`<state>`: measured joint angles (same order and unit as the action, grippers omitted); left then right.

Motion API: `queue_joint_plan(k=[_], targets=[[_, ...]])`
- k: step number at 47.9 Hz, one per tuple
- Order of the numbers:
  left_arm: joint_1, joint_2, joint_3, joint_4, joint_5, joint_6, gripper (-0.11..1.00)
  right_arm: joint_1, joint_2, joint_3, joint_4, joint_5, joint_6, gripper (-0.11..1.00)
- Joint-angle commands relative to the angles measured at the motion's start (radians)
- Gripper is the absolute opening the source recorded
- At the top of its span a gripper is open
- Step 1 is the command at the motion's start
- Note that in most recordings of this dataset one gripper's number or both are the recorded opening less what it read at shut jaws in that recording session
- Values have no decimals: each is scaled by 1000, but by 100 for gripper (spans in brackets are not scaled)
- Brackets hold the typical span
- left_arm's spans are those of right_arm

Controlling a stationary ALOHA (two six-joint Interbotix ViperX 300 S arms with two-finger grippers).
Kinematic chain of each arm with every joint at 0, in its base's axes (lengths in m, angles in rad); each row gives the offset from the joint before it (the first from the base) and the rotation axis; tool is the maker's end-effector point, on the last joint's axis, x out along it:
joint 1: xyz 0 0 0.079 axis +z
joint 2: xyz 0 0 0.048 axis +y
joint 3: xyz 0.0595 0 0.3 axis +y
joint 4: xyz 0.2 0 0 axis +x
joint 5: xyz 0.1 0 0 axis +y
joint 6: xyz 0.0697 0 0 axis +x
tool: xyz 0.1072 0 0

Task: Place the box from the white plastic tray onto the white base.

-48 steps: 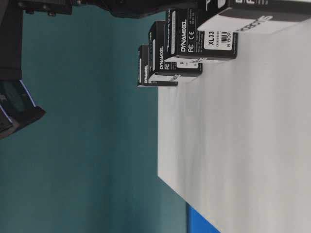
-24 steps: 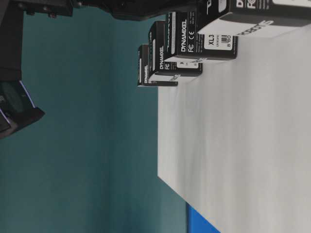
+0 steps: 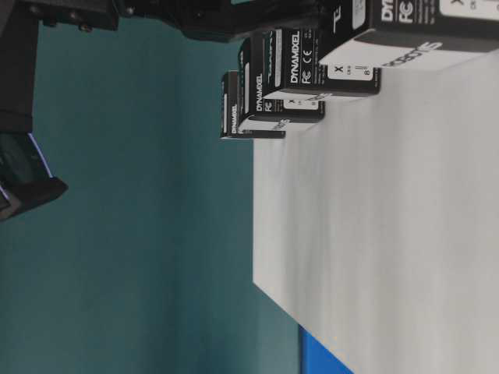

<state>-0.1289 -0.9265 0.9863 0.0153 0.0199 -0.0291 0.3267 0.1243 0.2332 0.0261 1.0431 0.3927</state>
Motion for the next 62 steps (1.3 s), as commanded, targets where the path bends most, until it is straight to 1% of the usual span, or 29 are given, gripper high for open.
queue_joint_plan(k=[1,4,7,12,23,30,40,47,49,53,56,60,62], targets=[[-2,6,-26,2,-6,-2,-6,-5,11,-5,-2,5,-3,84],[-2,6,-26,2,-5,-2,-6,-3,11,-5,-2,-3,-12,95],[-2,6,-25,2,-6,0,-6,-2,9,-5,-2,-21,-17,100],[-3,6,-25,2,-6,0,-6,-3,8,-5,-2,-49,-15,99],[-2,5,-26,2,-8,-2,-6,-3,-20,2,-11,-43,-17,99],[-2,3,-23,2,-5,-2,-6,-12,-75,14,-29,-54,-12,99],[-2,3,-21,2,18,-2,-6,-28,-189,12,-35,-94,-8,99],[-2,-3,-21,2,23,-2,-6,-29,-261,15,-75,-143,-11,99],[-3,-8,-21,2,23,0,-6,-29,-279,23,-95,-158,-15,99],[-2,-12,-21,2,25,0,-6,-31,-318,48,-161,-199,-20,99],[-3,-15,-21,2,25,0,-6,-31,-339,66,-199,-229,-17,99],[-2,-15,-21,2,25,0,-6,-31,-368,94,-230,-272,-14,99],[-2,-15,-21,2,23,0,-6,-31,-382,107,-236,-293,-14,99]])
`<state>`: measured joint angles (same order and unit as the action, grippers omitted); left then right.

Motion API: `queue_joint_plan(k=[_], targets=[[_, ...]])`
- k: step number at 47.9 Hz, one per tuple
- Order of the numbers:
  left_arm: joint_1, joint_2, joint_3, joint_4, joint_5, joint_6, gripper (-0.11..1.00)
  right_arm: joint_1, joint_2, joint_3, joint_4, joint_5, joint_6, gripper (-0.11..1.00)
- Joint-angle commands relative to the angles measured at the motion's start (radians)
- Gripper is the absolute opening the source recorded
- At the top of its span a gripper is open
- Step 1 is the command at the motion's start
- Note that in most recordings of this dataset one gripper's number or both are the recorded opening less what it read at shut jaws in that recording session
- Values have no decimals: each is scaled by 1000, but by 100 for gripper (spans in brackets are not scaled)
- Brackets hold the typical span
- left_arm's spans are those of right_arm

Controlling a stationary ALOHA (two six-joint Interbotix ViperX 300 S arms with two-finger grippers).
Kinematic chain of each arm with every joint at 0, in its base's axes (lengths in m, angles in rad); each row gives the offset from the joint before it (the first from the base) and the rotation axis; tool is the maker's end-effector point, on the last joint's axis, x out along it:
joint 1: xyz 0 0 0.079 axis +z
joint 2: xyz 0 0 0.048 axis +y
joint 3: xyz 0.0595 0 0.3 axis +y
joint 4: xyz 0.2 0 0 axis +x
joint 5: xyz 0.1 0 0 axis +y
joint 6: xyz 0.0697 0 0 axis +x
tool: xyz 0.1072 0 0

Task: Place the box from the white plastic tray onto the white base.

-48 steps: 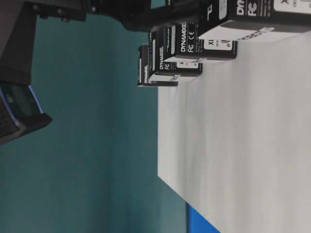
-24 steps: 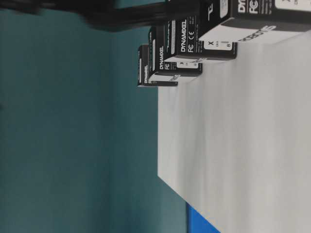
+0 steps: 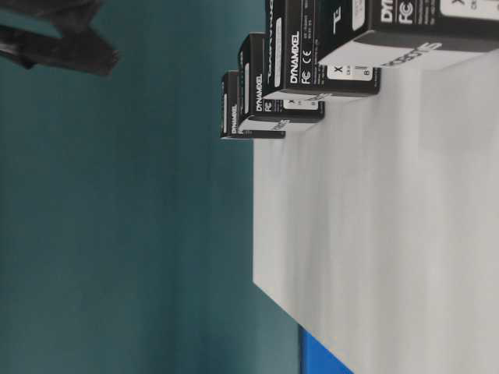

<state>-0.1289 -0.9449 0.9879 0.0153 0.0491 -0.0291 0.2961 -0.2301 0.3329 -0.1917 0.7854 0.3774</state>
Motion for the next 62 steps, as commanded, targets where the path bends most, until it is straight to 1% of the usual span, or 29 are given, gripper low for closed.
queue_joint_plan(k=[1,14,18,29,39,43,51,57,62], targets=[[-2,5,-23,2,-5,-2,-6,0,-32,15,-20,-46,2,99],[-3,5,-20,2,-2,-44,-6,-14,-127,121,-23,-287,5,99],[-3,8,-18,2,-3,-54,-6,-21,-160,158,-25,-327,3,99],[-3,11,-23,2,-12,-54,-6,-54,-261,235,-25,-357,5,99],[-3,9,-21,2,-12,-63,-6,-61,-390,334,-26,-393,2,99],[-3,8,-23,2,-14,-66,-6,-77,-453,377,-26,-400,2,99],[-3,-5,-29,2,-71,-60,-6,-106,-551,436,-26,-419,-3,99],[-3,-3,-29,2,-71,-66,-6,-126,-612,495,-26,-463,2,99],[-3,-3,-29,2,-72,-67,-6,-135,-643,517,-28,-488,2,99]])
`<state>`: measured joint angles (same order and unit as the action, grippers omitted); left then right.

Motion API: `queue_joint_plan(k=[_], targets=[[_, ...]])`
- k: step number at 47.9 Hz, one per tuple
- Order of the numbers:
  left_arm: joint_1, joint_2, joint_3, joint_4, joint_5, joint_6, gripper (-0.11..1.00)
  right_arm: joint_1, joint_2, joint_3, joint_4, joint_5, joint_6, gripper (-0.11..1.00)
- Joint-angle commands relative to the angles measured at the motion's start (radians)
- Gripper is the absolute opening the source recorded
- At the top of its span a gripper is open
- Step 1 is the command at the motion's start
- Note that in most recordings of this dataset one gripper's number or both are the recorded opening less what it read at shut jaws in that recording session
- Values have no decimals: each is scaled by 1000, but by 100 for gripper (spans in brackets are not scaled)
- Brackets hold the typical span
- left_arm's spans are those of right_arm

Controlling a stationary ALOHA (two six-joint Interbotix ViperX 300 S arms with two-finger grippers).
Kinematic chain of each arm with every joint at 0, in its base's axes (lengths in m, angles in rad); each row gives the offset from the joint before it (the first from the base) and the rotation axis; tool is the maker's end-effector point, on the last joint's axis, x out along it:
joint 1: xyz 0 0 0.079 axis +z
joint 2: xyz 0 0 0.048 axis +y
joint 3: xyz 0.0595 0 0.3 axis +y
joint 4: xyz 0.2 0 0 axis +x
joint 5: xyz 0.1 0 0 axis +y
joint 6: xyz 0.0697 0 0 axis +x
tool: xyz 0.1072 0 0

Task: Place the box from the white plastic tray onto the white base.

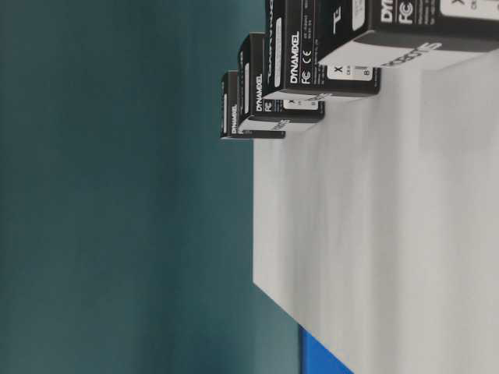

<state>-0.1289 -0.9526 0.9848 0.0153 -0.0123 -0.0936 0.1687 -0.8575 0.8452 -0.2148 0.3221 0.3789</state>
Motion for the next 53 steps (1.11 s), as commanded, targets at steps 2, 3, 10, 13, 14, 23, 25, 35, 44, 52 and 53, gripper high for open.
queue_joint_plan(k=[2,3,10,13,14,23,25,35,44,52,53], targets=[[-3,5,-26,2,-14,-3,-6,-9,-31,15,-5,-25,0,99],[-3,5,-26,2,-14,-3,-6,-11,-38,17,-3,-23,0,99],[-3,2,-28,2,-15,-2,-6,-29,-92,52,-3,14,0,99],[-3,-2,-31,2,-15,-3,-6,-41,-118,66,-3,41,2,99],[-3,-3,-32,2,-15,-3,-6,-43,-124,67,-3,48,2,99],[-3,-26,-37,2,-9,3,-6,-49,-173,89,-3,74,-6,98],[-3,-28,-37,2,-9,-2,-6,-51,-189,92,-3,75,-6,98],[-3,-26,-46,3,49,2,-6,-64,-259,107,-3,77,-2,96],[-3,-26,-49,2,91,-8,-6,-75,-291,110,-3,71,5,95],[0,-31,-54,2,97,-8,-6,-104,-296,115,-3,74,5,95],[0,-32,-54,2,100,-6,-6,-110,-298,115,-3,74,5,95]])
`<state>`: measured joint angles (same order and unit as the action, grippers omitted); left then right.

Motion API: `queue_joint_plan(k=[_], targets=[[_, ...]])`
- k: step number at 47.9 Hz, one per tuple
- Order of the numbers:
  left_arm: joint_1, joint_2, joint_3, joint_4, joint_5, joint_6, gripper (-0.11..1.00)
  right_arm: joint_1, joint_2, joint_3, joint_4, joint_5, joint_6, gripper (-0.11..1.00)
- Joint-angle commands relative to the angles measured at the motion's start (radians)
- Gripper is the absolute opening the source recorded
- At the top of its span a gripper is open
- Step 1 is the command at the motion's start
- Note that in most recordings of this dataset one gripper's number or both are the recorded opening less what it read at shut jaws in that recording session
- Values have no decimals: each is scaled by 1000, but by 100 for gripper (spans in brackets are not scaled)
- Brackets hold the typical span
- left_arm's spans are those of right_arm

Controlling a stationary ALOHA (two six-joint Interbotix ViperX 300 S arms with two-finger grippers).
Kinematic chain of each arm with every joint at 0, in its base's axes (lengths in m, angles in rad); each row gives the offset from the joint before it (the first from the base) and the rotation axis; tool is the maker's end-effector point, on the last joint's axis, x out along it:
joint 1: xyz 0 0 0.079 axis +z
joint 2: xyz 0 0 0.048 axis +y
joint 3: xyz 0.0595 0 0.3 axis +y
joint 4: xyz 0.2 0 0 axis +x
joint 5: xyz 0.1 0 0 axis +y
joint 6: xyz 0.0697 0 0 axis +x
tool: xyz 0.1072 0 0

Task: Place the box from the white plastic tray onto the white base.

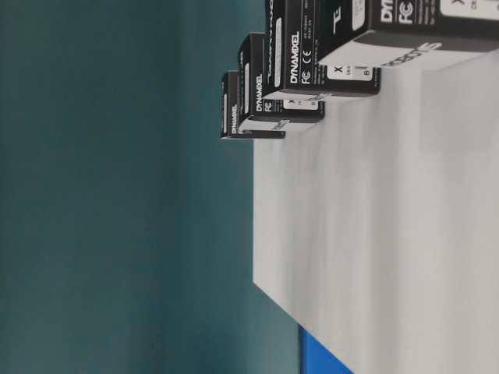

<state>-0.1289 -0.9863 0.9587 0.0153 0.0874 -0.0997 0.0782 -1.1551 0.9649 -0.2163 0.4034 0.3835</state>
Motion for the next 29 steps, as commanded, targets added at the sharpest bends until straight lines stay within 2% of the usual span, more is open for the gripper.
queue_joint_plan(k=[1,14,29], targets=[[0,0,-28,3,5,3,-6,-26,-2,-3,-2,-8,-2,95],[0,-6,-25,2,83,9,-6,-64,-6,18,-2,-21,-5,95],[0,-67,-20,3,87,18,-6,-66,-35,29,-2,-21,0,95]])
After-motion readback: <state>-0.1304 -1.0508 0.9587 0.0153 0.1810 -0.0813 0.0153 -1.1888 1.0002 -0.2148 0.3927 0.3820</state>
